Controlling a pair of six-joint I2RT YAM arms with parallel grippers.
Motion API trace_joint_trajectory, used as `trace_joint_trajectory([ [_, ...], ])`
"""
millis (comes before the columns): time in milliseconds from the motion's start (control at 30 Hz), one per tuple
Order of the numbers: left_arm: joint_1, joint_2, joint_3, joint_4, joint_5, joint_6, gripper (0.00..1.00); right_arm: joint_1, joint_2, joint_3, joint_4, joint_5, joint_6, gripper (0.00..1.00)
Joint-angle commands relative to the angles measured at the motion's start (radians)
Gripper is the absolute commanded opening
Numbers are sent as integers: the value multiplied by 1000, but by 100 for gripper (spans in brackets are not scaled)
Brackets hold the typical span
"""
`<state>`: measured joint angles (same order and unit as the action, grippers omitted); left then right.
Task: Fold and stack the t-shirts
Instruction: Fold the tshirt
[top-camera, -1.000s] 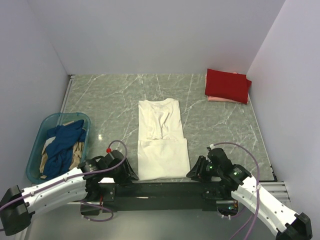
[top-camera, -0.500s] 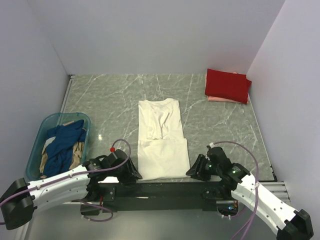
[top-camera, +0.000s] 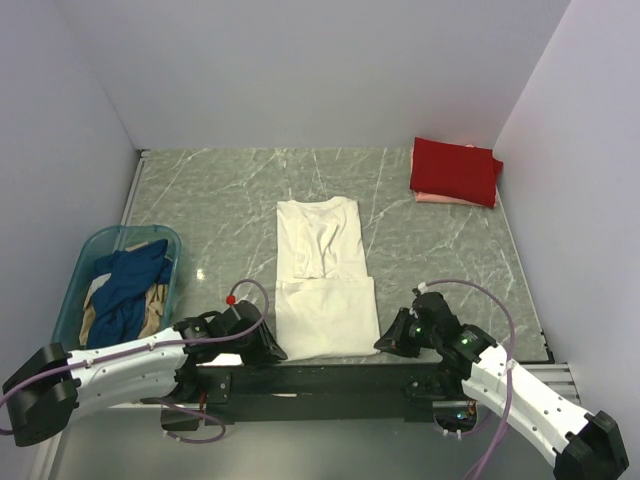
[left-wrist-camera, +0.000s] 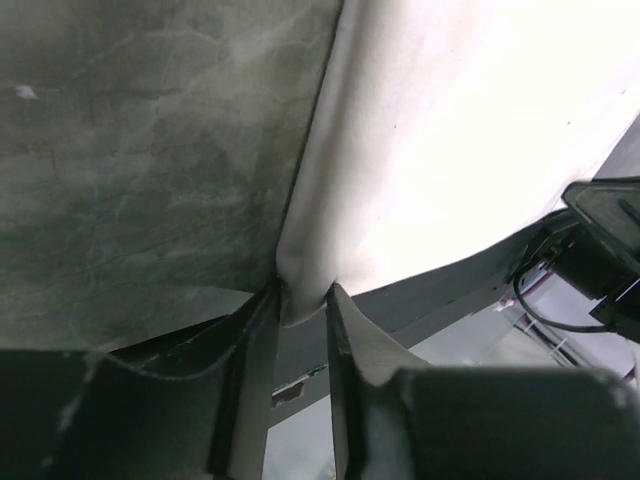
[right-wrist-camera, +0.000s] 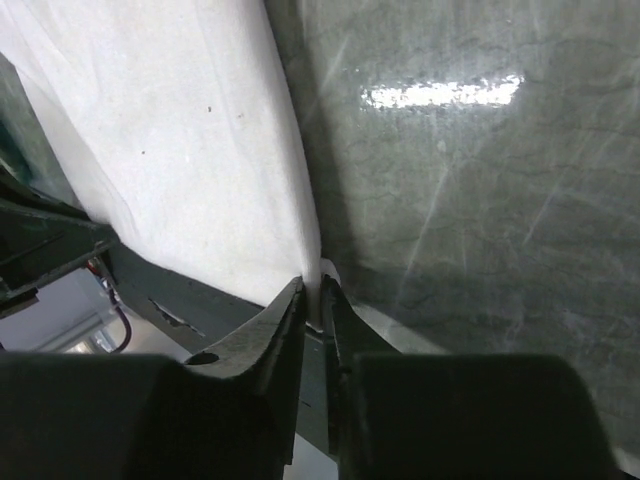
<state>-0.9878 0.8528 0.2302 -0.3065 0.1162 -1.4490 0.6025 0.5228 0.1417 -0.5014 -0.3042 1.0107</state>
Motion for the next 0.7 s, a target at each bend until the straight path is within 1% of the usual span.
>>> trace_joint_trajectory([
  [0,-6,-1,7,-6,-67,-2,25,5,13,7,55,-18,-24,17],
  [67,-5,-8,23,-25,-84,2,19,5,20,16,63,-41,-37,11],
  [100,-6,-9,29,-32,-85,7,12,5,25,22,58,-47,-47,9],
  [133,-5,-11,34,-39,-89,12,7,3,28,30,57,-67,-53,5],
  [167,-6,-11,46,-54,-92,13,1,5,28,35,47,-75,-60,3],
  [233,-5,-17,52,-65,-89,25,1,3,23,47,34,-88,-87,0],
  [433,-37,-89,67,-160,-93,21,1,5,-3,65,-63,-151,-164,0],
  [500,-66,-132,69,-210,-101,6,1,5,-35,65,-126,-164,-185,0],
  [633,-165,-199,84,-259,-113,-53,1,6,-142,84,-248,-170,-208,0],
  [667,-179,-210,90,-261,-145,-60,1,6,-155,96,-284,-167,-216,0],
])
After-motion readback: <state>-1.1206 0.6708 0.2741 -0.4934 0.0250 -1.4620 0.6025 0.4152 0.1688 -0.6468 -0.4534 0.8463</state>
